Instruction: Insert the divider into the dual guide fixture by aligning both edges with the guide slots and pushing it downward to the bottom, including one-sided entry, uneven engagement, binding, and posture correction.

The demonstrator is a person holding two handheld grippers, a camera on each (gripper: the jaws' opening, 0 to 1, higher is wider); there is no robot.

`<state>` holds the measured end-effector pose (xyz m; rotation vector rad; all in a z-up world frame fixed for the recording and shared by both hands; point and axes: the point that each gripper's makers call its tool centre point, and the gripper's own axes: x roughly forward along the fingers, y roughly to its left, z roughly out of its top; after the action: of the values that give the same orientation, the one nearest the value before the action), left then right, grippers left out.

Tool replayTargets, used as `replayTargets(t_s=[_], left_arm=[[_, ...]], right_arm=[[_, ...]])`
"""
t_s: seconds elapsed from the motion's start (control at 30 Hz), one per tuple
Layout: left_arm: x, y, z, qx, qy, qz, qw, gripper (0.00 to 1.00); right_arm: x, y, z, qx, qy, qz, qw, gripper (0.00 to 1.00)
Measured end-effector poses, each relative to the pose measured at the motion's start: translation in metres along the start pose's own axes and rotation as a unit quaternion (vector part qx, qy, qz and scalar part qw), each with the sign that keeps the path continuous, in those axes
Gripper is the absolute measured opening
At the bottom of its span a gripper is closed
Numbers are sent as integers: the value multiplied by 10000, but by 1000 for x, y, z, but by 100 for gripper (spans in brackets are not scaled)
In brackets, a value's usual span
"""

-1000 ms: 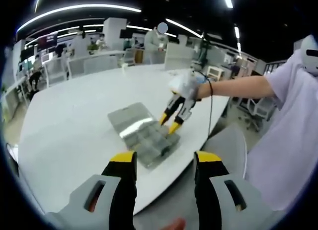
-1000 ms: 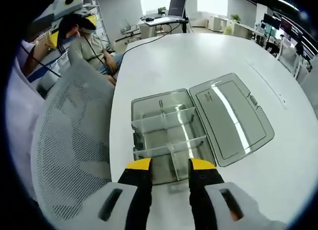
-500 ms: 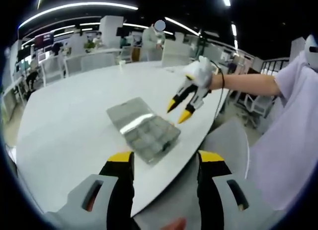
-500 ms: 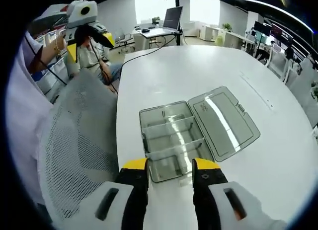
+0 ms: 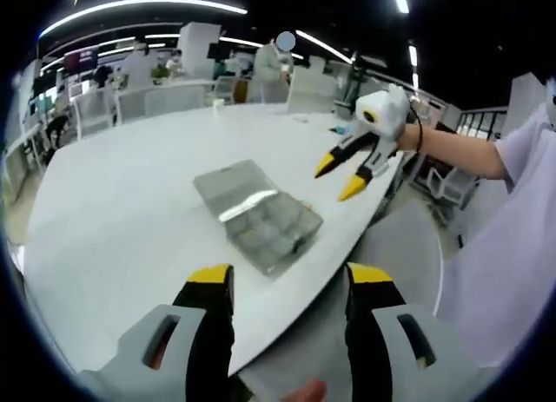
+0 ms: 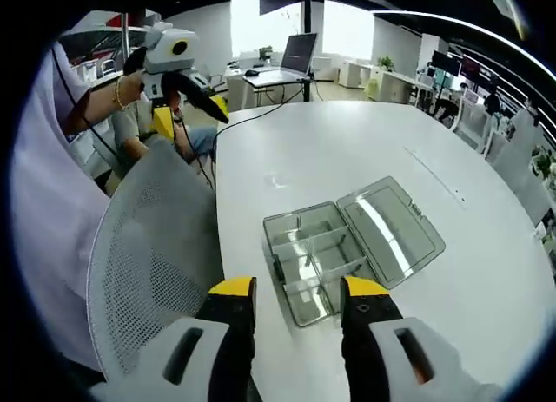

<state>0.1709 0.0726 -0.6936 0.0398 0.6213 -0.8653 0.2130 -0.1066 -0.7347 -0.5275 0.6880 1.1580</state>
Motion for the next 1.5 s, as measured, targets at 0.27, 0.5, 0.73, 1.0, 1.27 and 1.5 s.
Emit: replayTargets(t_s=[0.27, 0.5, 0.73, 1.0, 1.27, 1.5], left_arm=[[-2, 17, -8, -78, 117, 44, 9999, 49], [-1, 35, -17, -136, 294, 221, 9992, 49], [0, 54, -26, -207, 515, 416, 9976, 48], [6, 76, -43, -451, 790, 610, 9940, 48], [12, 85, -55, -726, 1016, 716, 9896, 47], [19, 91, -62, -924, 1205, 833, 9849, 47]], right_arm=[[-5, 9, 16, -11, -147, -162, 9998, 37], [-9, 15, 28, -107, -200, -232, 9995, 37], [-12, 21, 39, -184, -283, -265, 9991, 37], [-8, 35, 50, -393, -317, -170, 9986, 37], [1, 53, 68, -519, -538, 9, 9972, 38], [10, 68, 80, -609, -719, 199, 9954, 39]])
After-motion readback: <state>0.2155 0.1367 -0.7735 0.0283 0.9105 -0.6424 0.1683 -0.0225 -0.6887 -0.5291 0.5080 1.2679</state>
